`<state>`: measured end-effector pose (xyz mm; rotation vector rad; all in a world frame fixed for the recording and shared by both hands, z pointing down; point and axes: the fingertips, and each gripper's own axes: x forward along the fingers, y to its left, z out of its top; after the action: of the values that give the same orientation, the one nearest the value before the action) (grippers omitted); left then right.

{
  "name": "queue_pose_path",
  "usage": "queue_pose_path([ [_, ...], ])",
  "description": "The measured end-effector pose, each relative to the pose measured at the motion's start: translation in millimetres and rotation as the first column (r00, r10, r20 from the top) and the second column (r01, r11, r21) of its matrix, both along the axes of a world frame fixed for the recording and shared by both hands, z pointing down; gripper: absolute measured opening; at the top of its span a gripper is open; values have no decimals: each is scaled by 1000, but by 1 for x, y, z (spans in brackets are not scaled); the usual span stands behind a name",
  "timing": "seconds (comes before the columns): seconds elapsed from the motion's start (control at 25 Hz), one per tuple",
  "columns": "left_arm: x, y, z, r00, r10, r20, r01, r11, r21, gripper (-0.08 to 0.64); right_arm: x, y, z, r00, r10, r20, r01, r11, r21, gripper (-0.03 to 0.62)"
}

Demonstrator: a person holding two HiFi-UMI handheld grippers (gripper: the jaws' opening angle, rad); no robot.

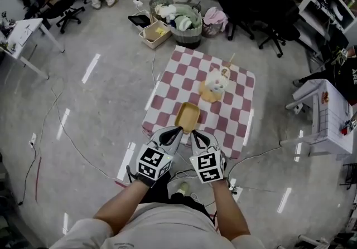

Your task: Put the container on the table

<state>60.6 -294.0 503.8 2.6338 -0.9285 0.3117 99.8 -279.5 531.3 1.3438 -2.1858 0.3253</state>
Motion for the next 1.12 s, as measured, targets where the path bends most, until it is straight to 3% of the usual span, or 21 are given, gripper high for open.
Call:
queue_pose_path([
  [0.44,-1,40,-76,998,-40,-43,44,995,90,6,15,25,-107,986,32,162,-56,987,148,9],
  [0.84,-5,69,-138,992,-60,-107,75,986,147,6,16,55,-170,959,31,281,-100,966,236,9],
  [1.12,-10,87,-166,986,-69,-153,98,977,189,6,11,73,-194,949,10,315,-102,955,278,9],
])
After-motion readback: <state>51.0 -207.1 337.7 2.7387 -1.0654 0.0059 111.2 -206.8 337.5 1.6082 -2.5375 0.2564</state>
